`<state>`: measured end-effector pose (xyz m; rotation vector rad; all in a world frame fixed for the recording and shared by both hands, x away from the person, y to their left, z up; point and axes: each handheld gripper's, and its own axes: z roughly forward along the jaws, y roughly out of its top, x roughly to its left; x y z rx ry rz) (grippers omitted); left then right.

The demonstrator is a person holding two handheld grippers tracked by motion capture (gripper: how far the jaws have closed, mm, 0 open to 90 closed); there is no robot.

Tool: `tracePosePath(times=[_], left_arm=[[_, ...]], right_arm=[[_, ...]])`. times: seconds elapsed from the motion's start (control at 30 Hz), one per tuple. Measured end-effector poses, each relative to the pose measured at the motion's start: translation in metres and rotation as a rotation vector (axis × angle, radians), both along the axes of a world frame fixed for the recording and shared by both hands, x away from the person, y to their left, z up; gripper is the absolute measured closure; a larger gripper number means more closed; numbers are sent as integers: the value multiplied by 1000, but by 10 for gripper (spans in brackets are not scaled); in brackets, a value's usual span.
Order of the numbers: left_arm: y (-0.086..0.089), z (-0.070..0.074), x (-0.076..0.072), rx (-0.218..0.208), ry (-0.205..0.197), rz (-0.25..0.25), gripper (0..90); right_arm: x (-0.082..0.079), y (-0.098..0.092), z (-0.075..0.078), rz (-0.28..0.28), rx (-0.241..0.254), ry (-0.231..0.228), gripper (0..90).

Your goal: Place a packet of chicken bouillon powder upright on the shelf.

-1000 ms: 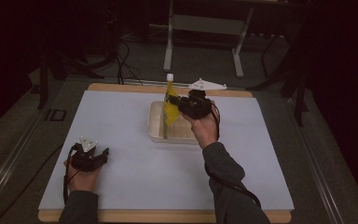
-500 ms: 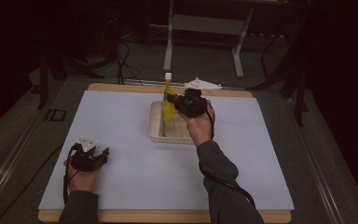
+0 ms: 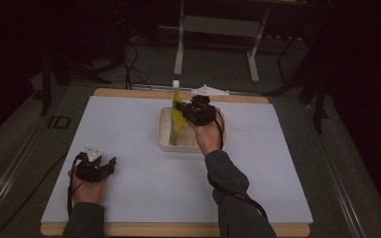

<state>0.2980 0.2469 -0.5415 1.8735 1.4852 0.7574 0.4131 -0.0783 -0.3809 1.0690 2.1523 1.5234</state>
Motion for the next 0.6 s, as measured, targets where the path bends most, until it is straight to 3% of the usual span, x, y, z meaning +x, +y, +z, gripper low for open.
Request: tracePosePath(times=[0.23, 0.6], left_arm=[[0, 0, 0, -1, 0, 1, 446], [0, 0, 0, 1, 2, 1, 445]], right_arm=[[2, 5, -4, -10, -43, -2, 900], [12, 6, -7, -30, -64, 25, 900]])
